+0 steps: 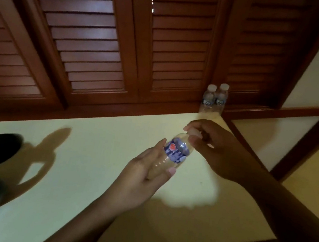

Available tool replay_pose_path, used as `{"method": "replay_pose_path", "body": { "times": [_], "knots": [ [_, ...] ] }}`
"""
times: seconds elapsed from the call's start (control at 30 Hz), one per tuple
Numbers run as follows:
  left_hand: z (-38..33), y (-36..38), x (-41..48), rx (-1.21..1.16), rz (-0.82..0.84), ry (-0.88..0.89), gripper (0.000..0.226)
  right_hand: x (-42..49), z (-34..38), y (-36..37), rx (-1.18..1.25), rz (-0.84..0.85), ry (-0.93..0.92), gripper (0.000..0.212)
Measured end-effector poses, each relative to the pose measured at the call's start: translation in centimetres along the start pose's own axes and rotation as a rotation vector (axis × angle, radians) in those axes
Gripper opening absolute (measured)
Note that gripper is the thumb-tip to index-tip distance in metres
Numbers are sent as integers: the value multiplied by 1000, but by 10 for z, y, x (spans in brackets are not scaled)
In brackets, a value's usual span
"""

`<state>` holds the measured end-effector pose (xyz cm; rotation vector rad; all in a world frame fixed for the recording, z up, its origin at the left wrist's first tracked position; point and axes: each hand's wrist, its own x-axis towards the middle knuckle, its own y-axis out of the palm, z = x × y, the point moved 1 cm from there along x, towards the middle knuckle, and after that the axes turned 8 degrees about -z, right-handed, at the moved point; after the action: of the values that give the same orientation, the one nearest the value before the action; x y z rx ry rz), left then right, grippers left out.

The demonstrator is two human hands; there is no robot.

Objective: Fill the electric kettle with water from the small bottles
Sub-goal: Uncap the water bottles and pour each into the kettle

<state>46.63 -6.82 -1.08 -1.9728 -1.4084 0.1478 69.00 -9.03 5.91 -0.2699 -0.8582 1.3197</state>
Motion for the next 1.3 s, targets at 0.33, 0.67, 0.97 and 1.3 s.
{"method": "replay_pose_path", "body": {
  "times": [0.33,0.67,0.97,1.3],
  "knots": [
    [-32,78,94,-68,41,-67,52,35,-94,-59,162,-139,-62,31],
    [-10,161,193,-66,-159,-171,51,41,-184,-32,215,-288,327,37],
    [-6,227,258,60,-172,-159,53,19,-235,-14,-151,-180,324,53],
    [7,250,269,121,-284,-107,53,21,-240,-10,-194,-187,306,24]
  ]
}}
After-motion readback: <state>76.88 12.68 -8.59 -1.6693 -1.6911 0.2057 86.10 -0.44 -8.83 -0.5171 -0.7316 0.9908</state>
